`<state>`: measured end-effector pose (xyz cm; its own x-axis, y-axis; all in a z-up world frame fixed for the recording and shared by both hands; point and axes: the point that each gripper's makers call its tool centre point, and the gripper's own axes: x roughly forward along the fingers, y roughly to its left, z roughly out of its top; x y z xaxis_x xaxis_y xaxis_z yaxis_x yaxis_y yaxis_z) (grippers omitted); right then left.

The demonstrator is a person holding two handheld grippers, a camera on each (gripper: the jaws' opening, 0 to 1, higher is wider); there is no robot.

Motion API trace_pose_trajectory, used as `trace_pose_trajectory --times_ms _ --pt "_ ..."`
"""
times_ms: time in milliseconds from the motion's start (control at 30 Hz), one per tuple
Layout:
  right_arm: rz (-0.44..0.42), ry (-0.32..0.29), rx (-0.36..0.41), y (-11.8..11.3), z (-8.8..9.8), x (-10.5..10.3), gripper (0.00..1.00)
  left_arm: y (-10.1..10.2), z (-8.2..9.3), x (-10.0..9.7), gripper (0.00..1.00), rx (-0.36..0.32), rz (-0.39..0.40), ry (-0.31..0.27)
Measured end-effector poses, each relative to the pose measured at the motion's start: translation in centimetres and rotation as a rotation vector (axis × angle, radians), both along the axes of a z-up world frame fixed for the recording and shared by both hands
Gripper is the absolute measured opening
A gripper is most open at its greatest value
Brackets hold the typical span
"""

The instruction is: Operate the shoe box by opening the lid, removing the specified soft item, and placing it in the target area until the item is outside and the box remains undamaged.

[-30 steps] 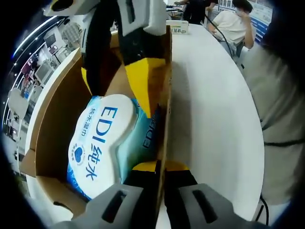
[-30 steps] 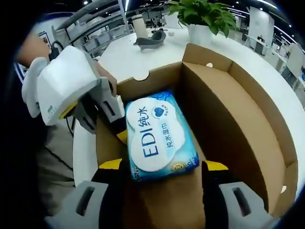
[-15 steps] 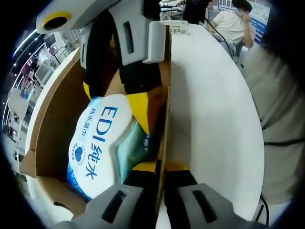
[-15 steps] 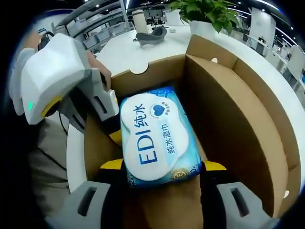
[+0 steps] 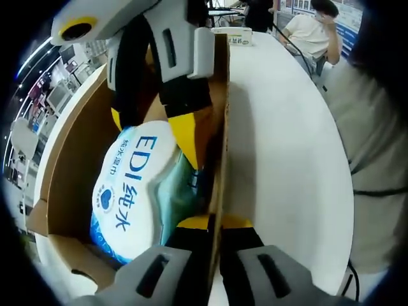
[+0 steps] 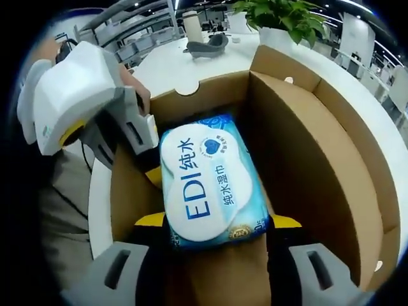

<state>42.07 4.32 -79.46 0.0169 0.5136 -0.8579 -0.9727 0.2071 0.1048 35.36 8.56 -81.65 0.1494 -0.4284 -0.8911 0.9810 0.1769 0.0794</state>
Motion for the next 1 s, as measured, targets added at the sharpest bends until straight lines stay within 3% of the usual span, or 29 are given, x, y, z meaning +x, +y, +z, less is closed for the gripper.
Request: trace_pose_trajectory --times_ms 500,633,767,967,1000 --pt "0.012 0.011 -0.041 -5.4 -0.1 1.2 0.59 0.0 0.0 0.0 0.02 -0.002 0.0 0.007" --pt "0.008 0.012 -0.048 -5.3 -0.1 1.1 0.61 0.0 0.1 0.0 0.02 0.0 0.007 0.013" --pt "0.033 -0.027 -0.072 -5.4 -0.3 0.9 0.63 0.0 0.1 0.0 0.02 -0.004 0.016 0.029" --pt "0.008 -0.045 -0.087 -5.4 -0.2 0.8 0.65 -0.1 0.2 -0.4 0.08 -0.027 -0.014 0.035" --pt "0.008 -0.053 -0.092 -5.5 0.0 0.7 0.64 -0.2 0.3 -0.5 0.1 -0.045 0.015 0.066"
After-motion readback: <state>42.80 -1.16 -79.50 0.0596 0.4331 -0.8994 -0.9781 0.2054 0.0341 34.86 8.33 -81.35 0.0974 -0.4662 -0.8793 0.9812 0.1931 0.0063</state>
